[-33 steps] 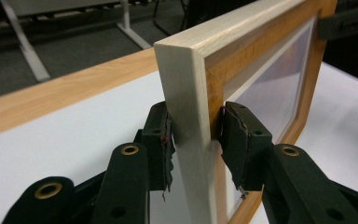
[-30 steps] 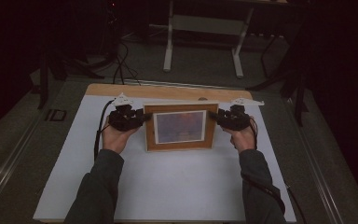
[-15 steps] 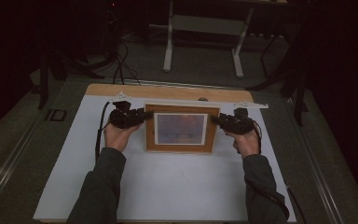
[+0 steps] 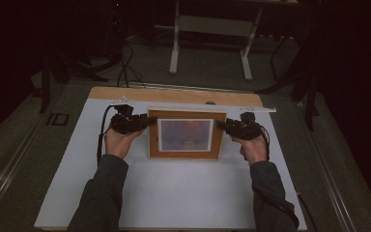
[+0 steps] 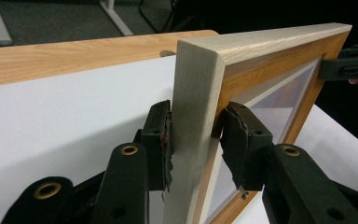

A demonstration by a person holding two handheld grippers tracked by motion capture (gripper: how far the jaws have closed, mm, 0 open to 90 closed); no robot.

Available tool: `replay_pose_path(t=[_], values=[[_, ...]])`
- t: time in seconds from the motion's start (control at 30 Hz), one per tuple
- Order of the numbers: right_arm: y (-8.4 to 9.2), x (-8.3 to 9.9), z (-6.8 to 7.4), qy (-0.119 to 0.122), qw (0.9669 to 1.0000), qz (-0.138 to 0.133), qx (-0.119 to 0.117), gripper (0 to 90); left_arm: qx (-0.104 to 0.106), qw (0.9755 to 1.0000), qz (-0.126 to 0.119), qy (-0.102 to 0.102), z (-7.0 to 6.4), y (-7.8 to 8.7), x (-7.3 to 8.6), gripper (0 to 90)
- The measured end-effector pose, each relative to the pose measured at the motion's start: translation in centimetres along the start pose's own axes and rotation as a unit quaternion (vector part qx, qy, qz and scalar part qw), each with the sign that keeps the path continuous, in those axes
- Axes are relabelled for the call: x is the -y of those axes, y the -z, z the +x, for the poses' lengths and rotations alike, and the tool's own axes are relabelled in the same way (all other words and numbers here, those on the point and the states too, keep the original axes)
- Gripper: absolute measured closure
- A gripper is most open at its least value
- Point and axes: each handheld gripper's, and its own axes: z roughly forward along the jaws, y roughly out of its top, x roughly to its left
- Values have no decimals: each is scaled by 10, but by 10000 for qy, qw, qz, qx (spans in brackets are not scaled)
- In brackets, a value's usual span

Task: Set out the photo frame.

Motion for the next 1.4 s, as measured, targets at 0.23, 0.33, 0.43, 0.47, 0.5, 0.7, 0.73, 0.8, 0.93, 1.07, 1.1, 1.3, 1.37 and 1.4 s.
replay_pose_path(t=[0.23,0.33,0.43,0.47,0.5,0.7,0.73,0.8,0.93,1.07,1.1,1.3,1.37,1.4], values=[[-1,-1,1,28,10000,39,-74,620,-36,10000,30,-3,0,2,0,638],[-1,0,0,11,10000,-1,-79,614,-35,10000,26,3,0,2,0,634],[-6,4,1,15,10000,29,-74,576,-61,10000,-16,-9,-1,2,1,623],[-7,5,2,37,10000,53,-70,565,-51,10000,-31,12,-1,3,1,617],[-9,6,3,107,9999,71,-71,551,-54,10000,-35,10,-1,3,1,607],[-9,7,5,165,9998,77,-48,530,-73,9999,-68,24,1,6,3,577],[-8,7,5,172,9998,79,-42,530,-73,9999,-68,24,1,6,3,577],[-6,7,5,179,9998,65,-21,517,-100,9999,-75,-9,0,7,5,565],[-1,7,4,206,9998,66,23,505,-156,9998,-80,-45,-1,11,8,558],[4,9,2,213,9998,52,37,501,-191,9997,-121,-44,-1,17,9,552],[4,9,2,213,9998,52,37,501,-191,9997,-121,-44,-1,17,9,551],[13,12,-3,187,9998,24,68,499,-304,9993,-134,-150,-4,29,11,545],[16,13,-3,206,9998,24,62,500,-301,9993,-161,-139,-4,32,13,545],[17,13,-3,201,9998,19,60,500,-303,9993,-156,-144,-5,34,13,543]])
